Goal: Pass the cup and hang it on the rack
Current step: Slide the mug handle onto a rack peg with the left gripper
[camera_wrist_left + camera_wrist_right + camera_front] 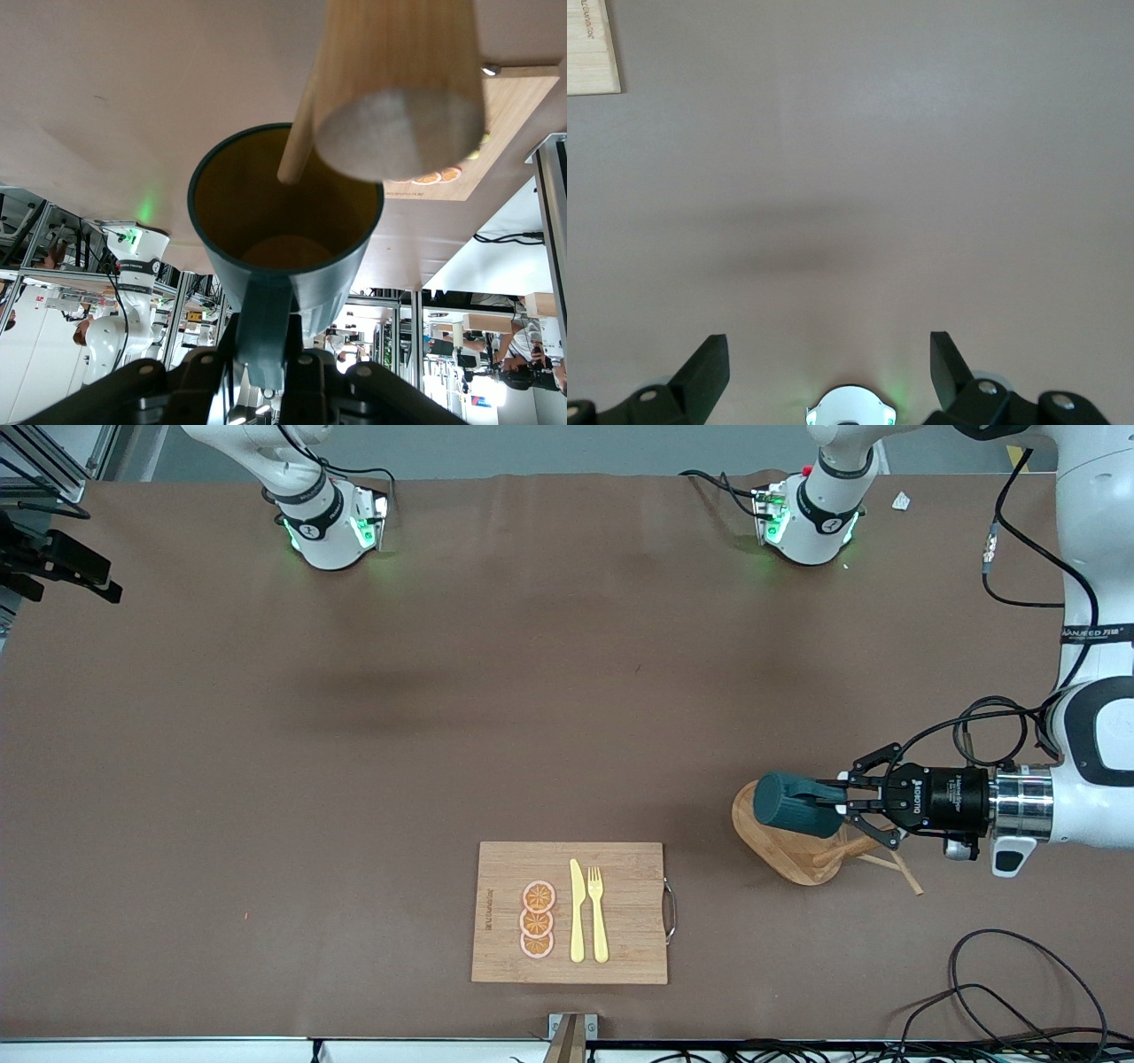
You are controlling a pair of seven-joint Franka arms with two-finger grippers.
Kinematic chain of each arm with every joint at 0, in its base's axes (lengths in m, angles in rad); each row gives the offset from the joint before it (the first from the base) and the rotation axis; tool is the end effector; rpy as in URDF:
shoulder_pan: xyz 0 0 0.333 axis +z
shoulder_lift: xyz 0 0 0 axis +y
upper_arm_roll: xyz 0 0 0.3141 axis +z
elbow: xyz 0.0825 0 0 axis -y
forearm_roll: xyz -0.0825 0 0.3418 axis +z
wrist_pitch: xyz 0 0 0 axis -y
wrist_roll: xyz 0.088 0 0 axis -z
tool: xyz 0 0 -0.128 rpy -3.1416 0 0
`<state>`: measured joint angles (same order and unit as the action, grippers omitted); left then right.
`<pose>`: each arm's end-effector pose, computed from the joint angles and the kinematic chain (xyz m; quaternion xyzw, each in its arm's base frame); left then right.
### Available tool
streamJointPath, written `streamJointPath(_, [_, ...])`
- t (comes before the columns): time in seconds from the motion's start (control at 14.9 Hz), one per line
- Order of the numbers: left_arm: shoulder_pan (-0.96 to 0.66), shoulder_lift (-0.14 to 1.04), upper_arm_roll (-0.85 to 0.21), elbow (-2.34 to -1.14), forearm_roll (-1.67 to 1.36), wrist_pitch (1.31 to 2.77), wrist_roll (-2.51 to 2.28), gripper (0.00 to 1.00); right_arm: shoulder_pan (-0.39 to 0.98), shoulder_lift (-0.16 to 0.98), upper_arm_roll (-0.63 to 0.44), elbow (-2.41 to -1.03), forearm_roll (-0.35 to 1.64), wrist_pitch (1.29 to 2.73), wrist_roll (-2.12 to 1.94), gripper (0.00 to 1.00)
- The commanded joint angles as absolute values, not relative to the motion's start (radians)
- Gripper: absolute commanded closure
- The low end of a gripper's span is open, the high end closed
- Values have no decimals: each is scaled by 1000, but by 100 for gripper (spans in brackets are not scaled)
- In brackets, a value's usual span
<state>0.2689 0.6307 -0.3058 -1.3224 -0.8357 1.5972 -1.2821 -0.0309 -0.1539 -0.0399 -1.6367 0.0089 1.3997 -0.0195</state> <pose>0.6534 -0.0691 0.4051 0.6472 0.5732 -0.4091 0.2918 0.4426 -0.0318 0.6333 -0.9988 0.0247 0.0412 0.0093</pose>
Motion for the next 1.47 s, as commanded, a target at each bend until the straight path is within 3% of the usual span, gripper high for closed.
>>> streamJointPath(0.0, [282,630,-310,-1319,-821,1585,-1281,100,-51,-166,-35,-1644,18,1393,-12,0])
streamJointPath(1.41, [344,666,-308,-1312,-762,1585,-1171,99,-57,-166,-34,-1644,17,1390,-17,0])
